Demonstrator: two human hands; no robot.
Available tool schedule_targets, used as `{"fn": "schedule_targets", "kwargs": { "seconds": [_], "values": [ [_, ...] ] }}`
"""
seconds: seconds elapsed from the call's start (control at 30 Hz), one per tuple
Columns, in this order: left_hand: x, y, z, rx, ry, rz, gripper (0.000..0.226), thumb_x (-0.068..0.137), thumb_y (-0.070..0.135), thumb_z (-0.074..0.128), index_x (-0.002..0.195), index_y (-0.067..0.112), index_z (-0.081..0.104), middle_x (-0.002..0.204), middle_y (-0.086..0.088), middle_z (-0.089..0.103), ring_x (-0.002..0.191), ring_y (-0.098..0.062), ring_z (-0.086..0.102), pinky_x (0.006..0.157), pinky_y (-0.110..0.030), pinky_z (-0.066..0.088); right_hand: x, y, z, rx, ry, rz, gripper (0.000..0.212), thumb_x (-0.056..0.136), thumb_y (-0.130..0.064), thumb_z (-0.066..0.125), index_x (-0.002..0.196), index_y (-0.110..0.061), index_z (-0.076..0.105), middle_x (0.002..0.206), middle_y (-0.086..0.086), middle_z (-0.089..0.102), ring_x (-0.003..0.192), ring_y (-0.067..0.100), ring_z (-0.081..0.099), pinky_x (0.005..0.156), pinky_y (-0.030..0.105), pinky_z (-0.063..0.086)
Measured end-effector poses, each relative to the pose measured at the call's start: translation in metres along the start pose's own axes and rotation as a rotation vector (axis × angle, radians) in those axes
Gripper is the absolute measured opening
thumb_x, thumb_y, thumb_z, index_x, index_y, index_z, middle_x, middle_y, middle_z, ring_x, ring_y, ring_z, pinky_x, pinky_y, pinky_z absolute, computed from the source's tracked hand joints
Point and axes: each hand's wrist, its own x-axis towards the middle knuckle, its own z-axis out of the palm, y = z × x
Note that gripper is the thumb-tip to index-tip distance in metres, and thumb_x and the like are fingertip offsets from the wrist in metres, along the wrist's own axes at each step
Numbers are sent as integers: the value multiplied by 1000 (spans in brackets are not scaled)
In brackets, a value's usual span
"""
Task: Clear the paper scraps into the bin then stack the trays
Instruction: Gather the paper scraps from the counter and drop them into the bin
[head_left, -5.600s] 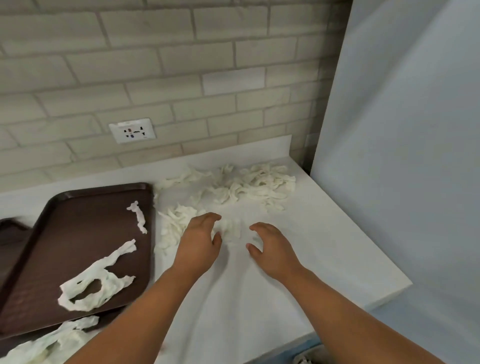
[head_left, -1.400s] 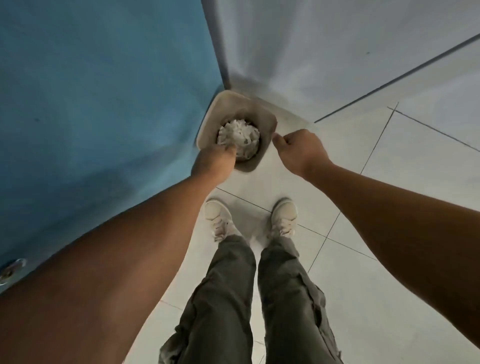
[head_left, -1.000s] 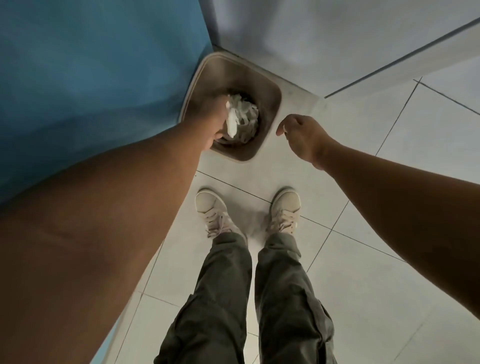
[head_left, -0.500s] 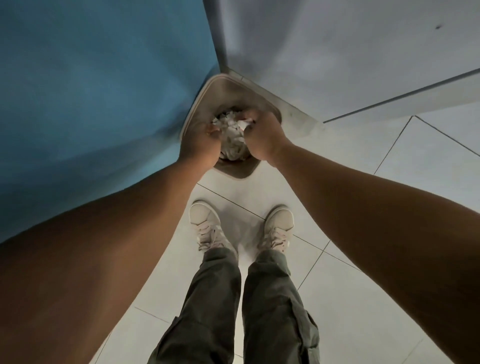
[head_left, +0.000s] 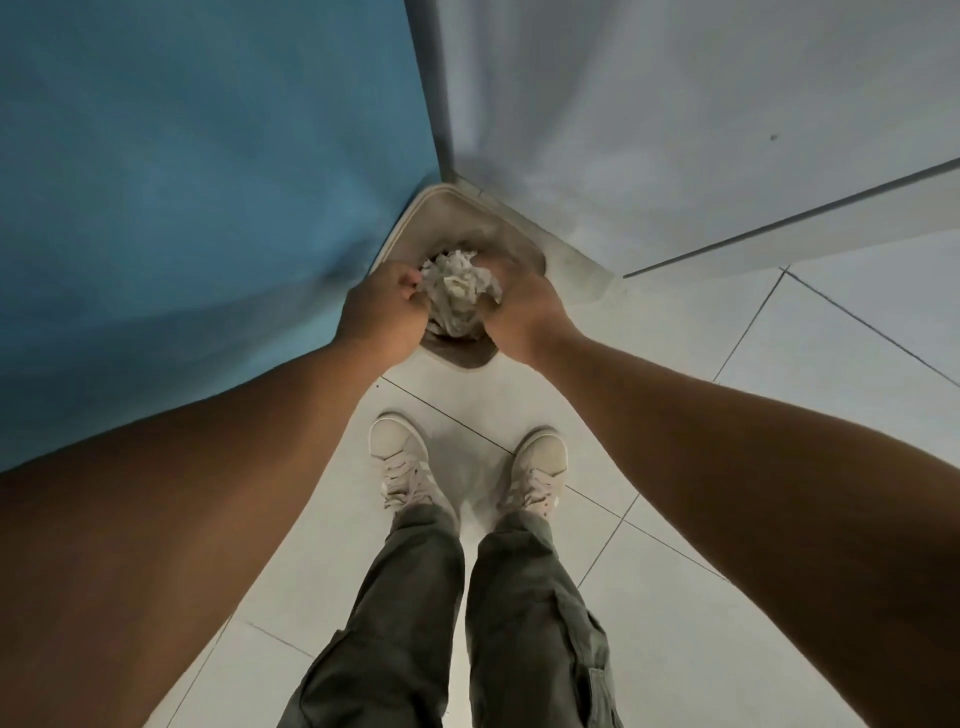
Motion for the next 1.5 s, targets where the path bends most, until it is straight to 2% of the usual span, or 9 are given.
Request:
{"fn": "schedule_targets", "kwargs": {
  "seconds": [0.13, 0.27, 0.37, 0.57, 0.73, 0.87, 1.0, 1.27, 1.5],
  "values": [
    [-43, 41, -29, 59, -8, 118, 25, 92, 18, 55, 116, 17, 63, 117, -4, 68, 106, -23, 62, 84, -23, 43, -49, -18, -47, -53, 94, -47, 48, 89, -20, 56, 136, -24, 52, 139, 4, 53, 126, 26, 50, 105, 29, 38],
    [-94, 90, -70, 90, 15, 236, 27, 89, 18, 60, 115, 16, 63, 115, -7, 66, 105, -27, 62, 90, -39, 53, -100, -58, -103, -56, 169, -109, 42, 89, -18, 58, 131, -18, 56, 132, 5, 56, 123, 26, 51, 104, 32, 40],
    [-137, 130, -106, 122, 84, 299, 28, 90, 18, 59, 117, 16, 62, 116, -7, 64, 107, -27, 59, 89, -37, 50, -135, -93, -139, -74, 215, -193, 39, 87, -19, 58, 127, -20, 58, 127, 4, 57, 120, 25, 52, 101, 35, 43],
    [-221, 191, -174, 136, 173, 420, 40, 96, 23, 53, 136, 24, 52, 129, -2, 58, 122, -20, 49, 99, -31, 43, -215, -152, -197, -160, 258, -303, 41, 95, -21, 55, 136, -20, 53, 147, 8, 45, 137, 25, 38, 111, 34, 32],
    [-278, 230, -236, 132, 311, 535, 43, 97, 34, 52, 139, 29, 46, 138, 0, 53, 130, -18, 45, 106, -36, 42, -273, -194, -244, -206, 327, -408, 43, 97, -27, 54, 140, -27, 49, 152, -1, 38, 140, 17, 33, 107, 21, 24],
    [-316, 248, -284, 132, 463, 602, 43, 96, 33, 53, 137, 21, 51, 136, -2, 55, 129, -20, 45, 106, -34, 38, -302, -236, -283, -164, 390, -505, 43, 98, -30, 52, 140, -28, 48, 152, -2, 39, 141, 15, 32, 115, 32, 29],
    [-355, 249, -324, 103, 596, 606, 42, 96, 27, 57, 136, 16, 53, 134, -2, 57, 126, -23, 45, 103, -31, 36, -326, -285, -305, -127, 394, -616, 44, 99, -33, 48, 142, -24, 46, 152, -2, 40, 142, 15, 33, 117, 37, 29],
    [-406, 210, -401, 56, 818, 480, 42, 99, 33, 53, 139, 22, 50, 140, 5, 53, 132, -13, 40, 108, -22, 31, -346, -386, -290, -147, 289, -880, 45, 98, -34, 52, 141, -29, 45, 150, -7, 40, 140, 9, 32, 114, 26, 26],
    [-420, 143, -455, 66, 951, 350, 41, 99, 42, 49, 136, 26, 53, 140, 8, 55, 132, -13, 44, 108, -34, 41, -340, -458, -239, -233, 156, -1008, 44, 98, -35, 52, 141, -30, 45, 150, -8, 40, 140, 8, 32, 111, 20, 24]
  ]
}}
